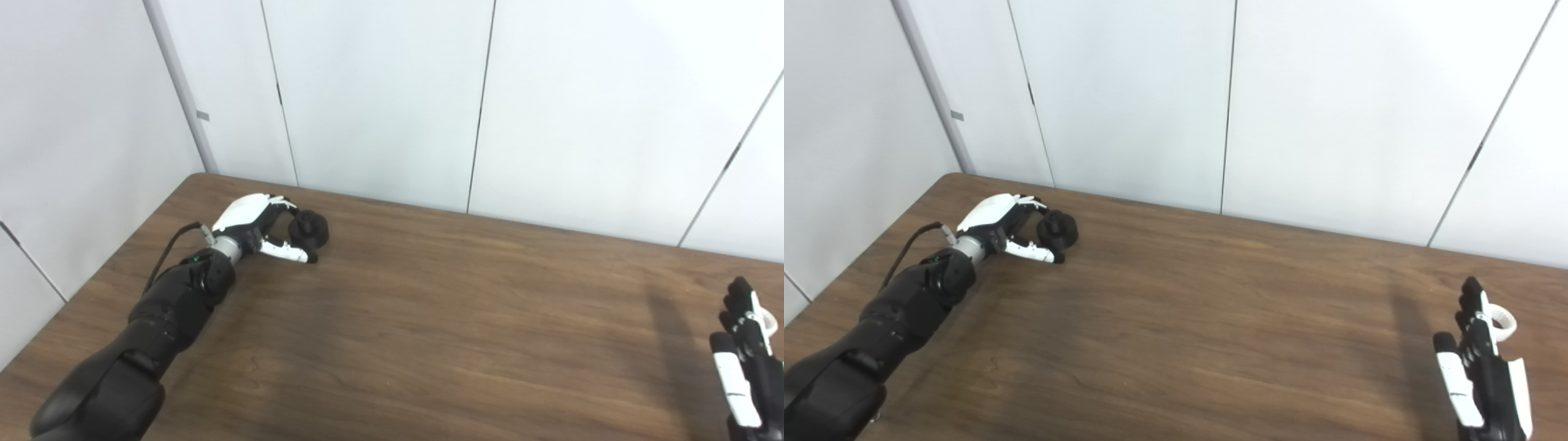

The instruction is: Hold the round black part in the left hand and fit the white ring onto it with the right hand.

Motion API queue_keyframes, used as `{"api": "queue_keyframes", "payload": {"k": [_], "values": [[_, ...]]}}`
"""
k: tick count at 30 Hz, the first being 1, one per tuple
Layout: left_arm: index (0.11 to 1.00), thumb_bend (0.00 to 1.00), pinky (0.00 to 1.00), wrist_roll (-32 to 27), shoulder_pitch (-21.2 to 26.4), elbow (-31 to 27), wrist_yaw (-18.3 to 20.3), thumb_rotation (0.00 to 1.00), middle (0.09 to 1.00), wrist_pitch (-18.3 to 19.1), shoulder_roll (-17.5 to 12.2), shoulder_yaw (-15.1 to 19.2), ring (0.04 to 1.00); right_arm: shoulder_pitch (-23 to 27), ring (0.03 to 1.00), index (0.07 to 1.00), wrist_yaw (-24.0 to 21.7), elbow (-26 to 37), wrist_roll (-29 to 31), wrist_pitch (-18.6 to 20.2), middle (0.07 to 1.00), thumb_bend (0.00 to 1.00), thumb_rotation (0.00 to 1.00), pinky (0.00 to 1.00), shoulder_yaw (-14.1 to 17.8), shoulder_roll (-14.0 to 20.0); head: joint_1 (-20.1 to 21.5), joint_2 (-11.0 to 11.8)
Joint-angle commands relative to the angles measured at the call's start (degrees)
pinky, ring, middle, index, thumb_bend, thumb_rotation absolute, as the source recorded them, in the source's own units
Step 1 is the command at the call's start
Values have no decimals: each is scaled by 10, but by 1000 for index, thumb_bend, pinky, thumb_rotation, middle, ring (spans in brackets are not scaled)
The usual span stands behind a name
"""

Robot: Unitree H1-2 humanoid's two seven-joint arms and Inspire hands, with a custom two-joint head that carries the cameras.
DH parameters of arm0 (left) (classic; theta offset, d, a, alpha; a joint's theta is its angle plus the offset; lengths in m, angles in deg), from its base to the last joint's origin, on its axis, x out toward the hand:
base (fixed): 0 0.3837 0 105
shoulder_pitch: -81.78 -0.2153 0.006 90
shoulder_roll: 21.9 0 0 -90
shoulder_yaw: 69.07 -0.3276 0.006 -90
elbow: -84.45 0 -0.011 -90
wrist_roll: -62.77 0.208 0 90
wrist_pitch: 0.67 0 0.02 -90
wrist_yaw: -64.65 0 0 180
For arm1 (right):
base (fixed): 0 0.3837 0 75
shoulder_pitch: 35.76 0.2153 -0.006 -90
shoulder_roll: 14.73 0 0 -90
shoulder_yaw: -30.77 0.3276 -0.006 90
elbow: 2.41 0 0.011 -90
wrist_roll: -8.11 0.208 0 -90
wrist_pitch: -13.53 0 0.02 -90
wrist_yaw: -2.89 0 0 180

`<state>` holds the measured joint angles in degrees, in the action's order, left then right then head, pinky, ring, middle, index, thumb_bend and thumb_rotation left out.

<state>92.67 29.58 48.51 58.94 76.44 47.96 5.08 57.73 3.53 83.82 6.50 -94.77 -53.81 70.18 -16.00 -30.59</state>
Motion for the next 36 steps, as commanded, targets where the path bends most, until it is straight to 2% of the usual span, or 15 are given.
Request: {"api": "queue_keyframes", "payload": {"k": [1, 6, 12, 17, 24, 36], "values": [[773, 1000, 1000, 5, 27, 5, -6, 374, 941, -21, 0, -5, 1000, -38, 1000, 996, -2, -24, 4, 0, 1000, 412, 840, 983, -7, -15, -1, 0], [763, 1000, 1000, 4, 33, 15, -3, 361, 938, -23, 0, -11, 1000, -38, 1000, 991, 2, -28, -1, -6, 1000, 404, 842, 979, -7, -17, 2, 0], [739, 1000, 1000, 3, 36, 14, -4, 354, 926, -27, 1, -13, 999, -38, 1000, 985, 6, -27, -9, -6, 999, 443, 853, 992, -5, -20, 0, -1], [720, 1000, 1000, 5, 37, 7, -1, 320, 915, -22, 0, -15, 996, -37, 1000, 984, 4, -26, -3, -4, 1000, 434, 854, 1000, -4, -20, -2, -2], [704, 1000, 1000, 5, 35, 4, -1, 319, 904, -21, -3, -15, 994, -36, 1000, 987, 4, -30, -1, -6, 1000, 415, 828, 1000, -2, -17, -4, -1], [700, 1000, 1000, 4, 32, -4, 5, 309, 891, -15, -8, -12, 984, -34, 1000, 987, 3, -35, -2, -5, 1000, 405, 839, 1000, -1, -13, -7, -3]]}}
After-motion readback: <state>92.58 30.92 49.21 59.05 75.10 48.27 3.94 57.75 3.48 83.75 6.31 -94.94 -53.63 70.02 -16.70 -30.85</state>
